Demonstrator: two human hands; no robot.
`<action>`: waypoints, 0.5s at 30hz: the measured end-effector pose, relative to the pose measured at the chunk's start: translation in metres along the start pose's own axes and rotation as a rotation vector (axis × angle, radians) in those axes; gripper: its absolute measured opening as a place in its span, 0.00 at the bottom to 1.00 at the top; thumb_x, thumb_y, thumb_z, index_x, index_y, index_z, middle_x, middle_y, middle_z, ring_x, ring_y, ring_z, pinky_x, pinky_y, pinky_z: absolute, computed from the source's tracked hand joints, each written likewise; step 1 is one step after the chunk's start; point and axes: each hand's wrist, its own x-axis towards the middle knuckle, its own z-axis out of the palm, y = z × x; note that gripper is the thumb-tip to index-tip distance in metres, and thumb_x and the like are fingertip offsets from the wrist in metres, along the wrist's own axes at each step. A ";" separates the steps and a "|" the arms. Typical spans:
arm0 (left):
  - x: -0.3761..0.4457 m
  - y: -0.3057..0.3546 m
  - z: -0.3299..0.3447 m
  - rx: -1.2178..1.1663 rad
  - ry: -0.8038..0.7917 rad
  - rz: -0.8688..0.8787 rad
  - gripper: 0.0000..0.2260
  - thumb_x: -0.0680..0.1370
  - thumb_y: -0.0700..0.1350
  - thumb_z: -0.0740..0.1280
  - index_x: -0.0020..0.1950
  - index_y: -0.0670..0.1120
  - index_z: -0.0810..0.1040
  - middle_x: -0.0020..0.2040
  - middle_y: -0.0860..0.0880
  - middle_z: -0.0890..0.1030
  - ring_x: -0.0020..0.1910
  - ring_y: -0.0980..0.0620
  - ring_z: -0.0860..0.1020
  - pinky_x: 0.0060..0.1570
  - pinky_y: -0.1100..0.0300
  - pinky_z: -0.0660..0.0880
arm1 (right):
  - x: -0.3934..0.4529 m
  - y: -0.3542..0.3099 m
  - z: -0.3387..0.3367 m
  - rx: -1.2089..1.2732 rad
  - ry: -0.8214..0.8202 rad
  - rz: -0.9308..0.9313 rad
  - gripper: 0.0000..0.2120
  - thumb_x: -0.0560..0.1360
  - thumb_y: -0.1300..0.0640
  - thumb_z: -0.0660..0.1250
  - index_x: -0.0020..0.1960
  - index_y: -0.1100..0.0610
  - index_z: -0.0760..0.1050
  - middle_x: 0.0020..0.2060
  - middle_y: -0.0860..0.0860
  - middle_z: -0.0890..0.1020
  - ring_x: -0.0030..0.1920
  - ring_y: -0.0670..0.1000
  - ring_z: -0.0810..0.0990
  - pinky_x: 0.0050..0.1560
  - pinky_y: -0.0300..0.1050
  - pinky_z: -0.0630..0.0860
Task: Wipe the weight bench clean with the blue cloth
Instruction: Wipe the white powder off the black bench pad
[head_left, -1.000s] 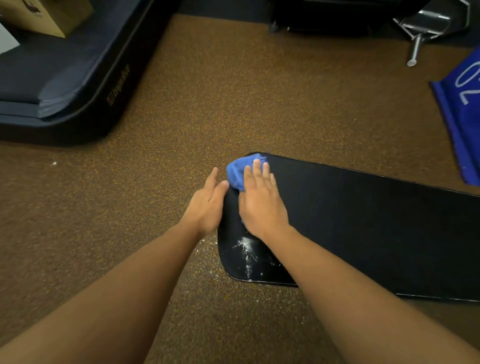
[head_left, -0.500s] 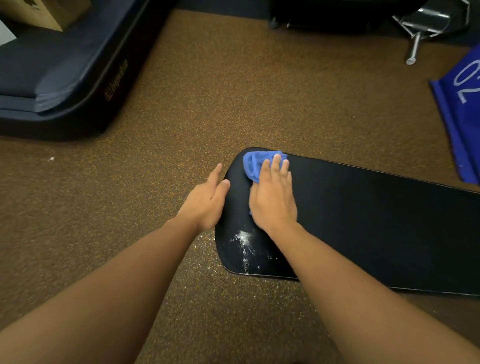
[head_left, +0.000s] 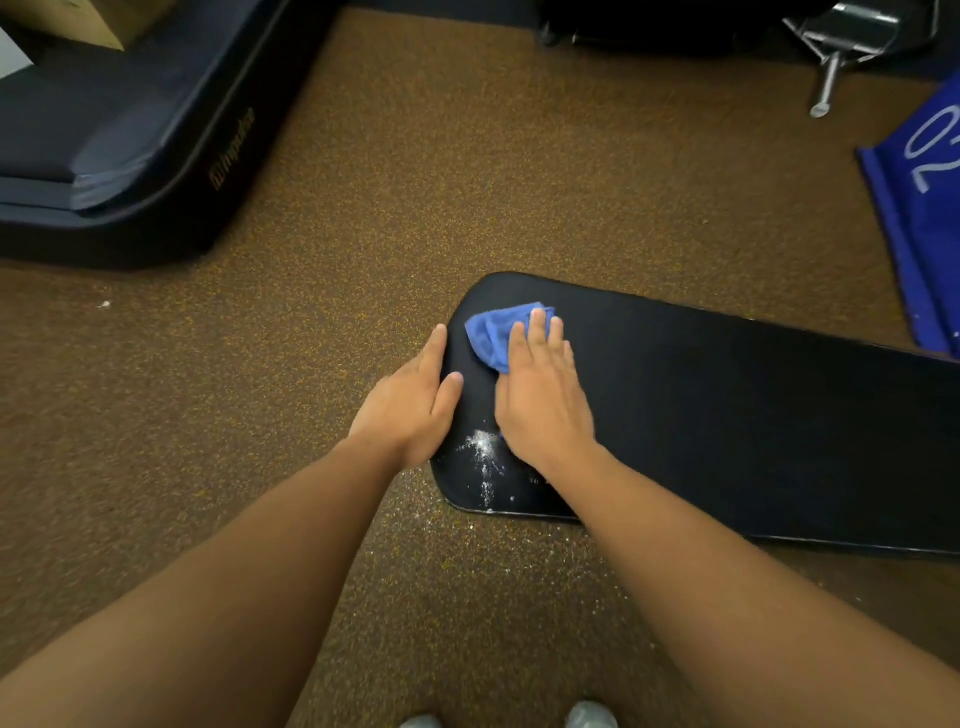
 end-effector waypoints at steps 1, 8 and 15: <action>-0.003 -0.003 0.002 -0.021 0.005 0.007 0.28 0.80 0.54 0.50 0.78 0.50 0.47 0.77 0.48 0.60 0.71 0.44 0.67 0.66 0.50 0.65 | 0.000 -0.009 0.004 0.014 0.009 0.008 0.28 0.80 0.58 0.50 0.76 0.64 0.47 0.77 0.61 0.45 0.76 0.60 0.41 0.76 0.53 0.43; -0.021 -0.008 0.004 -0.152 0.014 -0.013 0.31 0.74 0.51 0.49 0.78 0.47 0.54 0.75 0.47 0.65 0.70 0.47 0.67 0.66 0.58 0.64 | -0.054 -0.012 0.026 -0.015 -0.035 -0.255 0.26 0.76 0.58 0.54 0.72 0.66 0.62 0.73 0.63 0.62 0.74 0.62 0.58 0.72 0.56 0.55; -0.026 -0.012 0.000 -0.259 -0.019 -0.051 0.31 0.74 0.51 0.49 0.78 0.47 0.56 0.74 0.46 0.66 0.71 0.48 0.66 0.70 0.54 0.62 | -0.055 0.013 0.006 -0.043 -0.075 -0.225 0.26 0.80 0.61 0.52 0.76 0.63 0.50 0.77 0.59 0.49 0.77 0.58 0.44 0.76 0.52 0.47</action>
